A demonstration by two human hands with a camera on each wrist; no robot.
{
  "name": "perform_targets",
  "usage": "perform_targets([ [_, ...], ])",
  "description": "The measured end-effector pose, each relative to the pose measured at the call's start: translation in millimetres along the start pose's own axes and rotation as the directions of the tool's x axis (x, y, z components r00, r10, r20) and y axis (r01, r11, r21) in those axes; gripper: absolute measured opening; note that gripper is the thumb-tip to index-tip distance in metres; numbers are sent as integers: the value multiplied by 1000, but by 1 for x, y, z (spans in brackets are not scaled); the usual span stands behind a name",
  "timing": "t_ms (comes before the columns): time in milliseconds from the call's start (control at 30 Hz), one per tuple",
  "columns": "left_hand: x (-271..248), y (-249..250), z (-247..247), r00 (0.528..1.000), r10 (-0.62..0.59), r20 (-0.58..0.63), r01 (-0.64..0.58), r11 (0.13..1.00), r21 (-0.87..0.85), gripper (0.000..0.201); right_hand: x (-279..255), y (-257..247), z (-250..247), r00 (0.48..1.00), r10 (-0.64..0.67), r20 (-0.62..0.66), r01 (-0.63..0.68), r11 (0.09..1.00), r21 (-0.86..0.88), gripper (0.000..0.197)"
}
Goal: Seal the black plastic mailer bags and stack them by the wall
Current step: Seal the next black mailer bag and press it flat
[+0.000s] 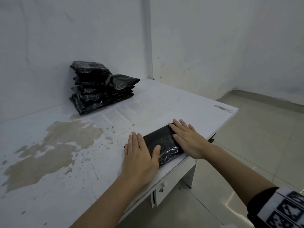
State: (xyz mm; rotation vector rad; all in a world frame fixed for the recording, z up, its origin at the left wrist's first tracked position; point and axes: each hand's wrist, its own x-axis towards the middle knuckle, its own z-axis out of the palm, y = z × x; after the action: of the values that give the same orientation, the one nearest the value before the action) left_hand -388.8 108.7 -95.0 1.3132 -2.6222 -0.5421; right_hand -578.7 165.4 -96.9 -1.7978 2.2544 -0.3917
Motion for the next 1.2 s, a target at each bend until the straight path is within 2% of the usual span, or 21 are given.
perform_targets([
  [167, -4, -24, -16, 976, 165, 144, -173, 984, 43, 60, -2, 4, -4, 999, -20, 37, 21, 999, -31, 53],
  [233, -6, -31, -19, 962, 243, 126, -255, 962, 95, 58, -2, 2, 0, 1000, 31, -4, -31, 992, -118, 54],
  [300, -5, -36, -18, 902, 429, 47, -428, 876, 220, 59, -5, -1, 6, 995, 33, -97, -54, 973, -225, 55],
  [367, -1, -33, -17, 816, 576, 44, -556, 762, 333, 59, -10, -7, 6, 973, -117, -201, 49, 949, -312, 60],
  [400, 0, -31, -17, 782, 618, 82, -602, 713, 359, 59, -10, -8, 7, 944, -223, -243, 138, 937, -321, 54],
  [433, 1, -30, -17, 746, 661, 83, -641, 678, 360, 61, -10, -7, 8, 921, -294, -254, 227, 938, -262, 47],
  [467, 2, -29, -18, 756, 641, 134, -646, 697, 312, 60, -11, -5, 9, 916, -307, -260, 265, 947, -183, 46],
  [533, 2, -27, -21, 778, 601, 184, -628, 738, 246, 57, -12, -2, 10, 942, -271, -197, 273, 962, -16, 47],
  [667, 4, -19, -22, 793, 605, 75, -608, 776, 169, 62, -9, 3, 7, 951, -244, -189, 253, 967, 22, 44],
  [733, 8, -14, -18, 740, 670, -56, -661, 740, 120, 52, -8, 4, 9, 947, -259, -190, 270, 962, 35, 44],
  [800, 16, -11, -14, 693, 714, -103, -710, 700, 78, 41, -8, 3, 9, 939, -249, -237, 275, 958, 84, 43],
  [833, 20, -10, -13, 679, 729, -91, -727, 684, 55, 38, -8, 2, 8, 943, -202, -264, 246, 958, 146, 41],
  [900, 26, -10, -15, 674, 737, -41, -738, 675, -4, 30, -7, 5, 2, 938, 7, -348, 124, 928, 352, 38],
  [933, 28, -11, -16, 692, 722, -8, -722, 691, -42, 25, -7, 11, -1, 899, 150, -412, 59, 889, 454, 35],
  [967, 29, -12, -16, 712, 702, 18, -699, 711, -75, 22, -6, 18, -5, 816, 301, -493, -3, 856, 518, 32],
  [1033, 31, -16, -10, 724, 690, -15, -686, 718, -114, 34, -4, 40, -12, 557, 552, -621, -123, 794, 596, 27],
  [1067, 31, -17, -5, 720, 691, -63, -693, 712, -114, 41, -2, 53, -15, 434, 637, -637, -155, 750, 643, 27],
  [1100, 30, -18, -1, 713, 692, -114, -701, 705, -109, 45, 0, 65, -18, 345, 702, -623, -179, 701, 690, 27],
  [1133, 28, -19, 4, 706, 689, -165, -707, 699, -105, 45, 3, 77, -22, 296, 751, -590, -212, 654, 726, 30],
  [1167, 27, -20, 8, 696, 686, -213, -715, 691, -109, 41, 5, 88, -27, 287, 783, -551, -266, 618, 740, 36],
  [1200, 26, -21, 12, 684, 684, -251, -723, 681, -113, 34, 8, 98, -32, 314, 803, -507, -337, 594, 731, 44],
])
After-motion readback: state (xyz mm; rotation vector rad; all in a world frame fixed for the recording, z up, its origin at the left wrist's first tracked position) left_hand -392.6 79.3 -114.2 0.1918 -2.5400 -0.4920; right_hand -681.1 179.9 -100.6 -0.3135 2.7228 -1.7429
